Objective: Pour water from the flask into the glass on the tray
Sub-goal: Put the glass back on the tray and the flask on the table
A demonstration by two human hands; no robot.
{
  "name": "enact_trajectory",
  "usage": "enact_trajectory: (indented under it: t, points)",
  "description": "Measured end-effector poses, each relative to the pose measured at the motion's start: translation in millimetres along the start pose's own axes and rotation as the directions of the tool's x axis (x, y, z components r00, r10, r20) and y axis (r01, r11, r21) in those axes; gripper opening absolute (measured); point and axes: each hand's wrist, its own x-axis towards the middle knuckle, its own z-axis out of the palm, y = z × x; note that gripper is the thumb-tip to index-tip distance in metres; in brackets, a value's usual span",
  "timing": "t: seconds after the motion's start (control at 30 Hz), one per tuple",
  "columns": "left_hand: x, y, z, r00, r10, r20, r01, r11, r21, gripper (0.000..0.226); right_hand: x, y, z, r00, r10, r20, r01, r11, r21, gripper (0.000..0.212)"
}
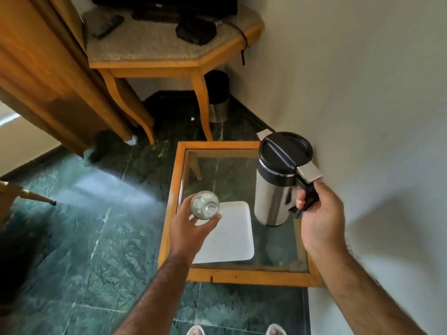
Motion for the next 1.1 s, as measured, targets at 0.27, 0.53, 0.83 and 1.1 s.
enact_trajectory:
  t: [0.27,0.53,0.83,1.1]
  points:
    - [-6,-93,27,0.991,-0.125,0.044,0.124,0.992,0.021,0.065,18,59,-41,0.999,-0.041,-0.005,0.041,0.998,-0.037,0.039]
    - [5,-147,47,0.982,-0.189,0.015,0.188,0.981,0.04,0.064,23,103,-66,0.999,-0.044,-0.001,0.044,0.998,-0.036,0.046]
    - [-4,-168,59,0.981,-0.186,0.058,0.181,0.98,0.086,0.068,22,118,-70,1.0,-0.015,0.001,0.015,0.998,0.064,0.055]
    - [-6,-176,67,0.978,-0.206,0.031,0.205,0.978,0.046,0.068,19,122,-77,1.0,-0.011,-0.016,0.013,0.993,0.12,0.056]
